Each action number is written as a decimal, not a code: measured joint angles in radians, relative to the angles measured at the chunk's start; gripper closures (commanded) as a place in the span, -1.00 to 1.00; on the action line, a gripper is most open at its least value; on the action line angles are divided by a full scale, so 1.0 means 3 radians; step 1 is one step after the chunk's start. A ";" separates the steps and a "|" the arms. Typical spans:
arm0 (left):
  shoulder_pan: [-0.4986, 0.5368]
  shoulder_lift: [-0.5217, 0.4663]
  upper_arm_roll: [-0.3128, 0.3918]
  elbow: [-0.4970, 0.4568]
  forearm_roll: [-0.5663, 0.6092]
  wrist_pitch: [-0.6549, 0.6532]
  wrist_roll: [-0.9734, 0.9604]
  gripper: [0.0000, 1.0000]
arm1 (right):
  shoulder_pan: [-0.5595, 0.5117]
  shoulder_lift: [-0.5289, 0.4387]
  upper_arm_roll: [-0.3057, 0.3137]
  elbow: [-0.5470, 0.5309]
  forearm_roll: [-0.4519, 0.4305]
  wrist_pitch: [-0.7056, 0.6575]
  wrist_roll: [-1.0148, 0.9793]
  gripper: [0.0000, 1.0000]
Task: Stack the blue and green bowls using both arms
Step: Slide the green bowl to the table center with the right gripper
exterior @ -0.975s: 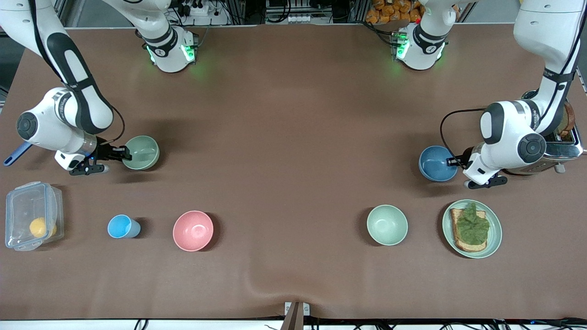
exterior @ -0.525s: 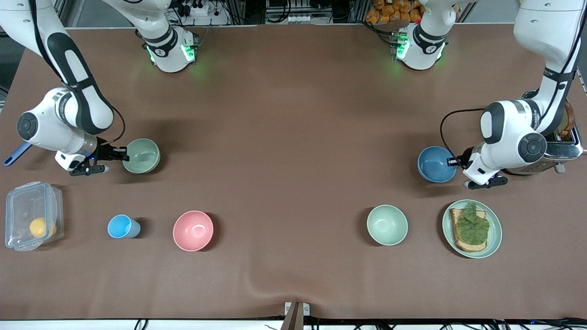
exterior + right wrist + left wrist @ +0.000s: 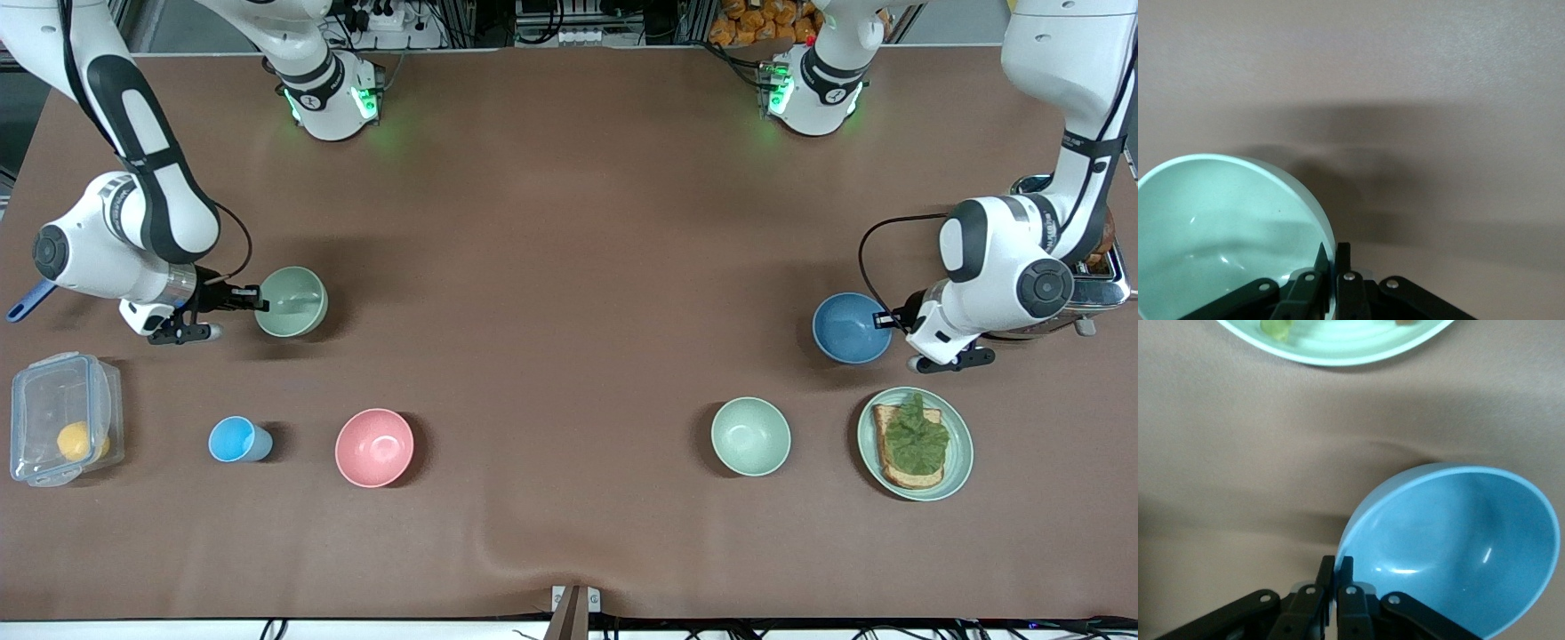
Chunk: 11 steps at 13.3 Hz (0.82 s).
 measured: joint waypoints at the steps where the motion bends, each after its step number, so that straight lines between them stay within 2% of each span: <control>1: 0.0000 -0.0002 -0.0014 0.0080 0.0000 -0.0102 0.0000 1.00 | 0.0058 -0.0039 0.0001 0.0004 0.0006 -0.0047 0.0126 1.00; 6: -0.0007 -0.0025 -0.0065 0.0565 -0.0047 -0.0673 -0.0018 1.00 | 0.0656 -0.0312 0.0015 0.0005 0.0021 -0.0276 0.1193 1.00; 11: -0.0017 -0.0025 -0.0175 0.0758 -0.0052 -0.0846 -0.0037 1.00 | 0.1336 -0.0426 0.0024 0.0002 0.0026 -0.0269 0.2299 1.00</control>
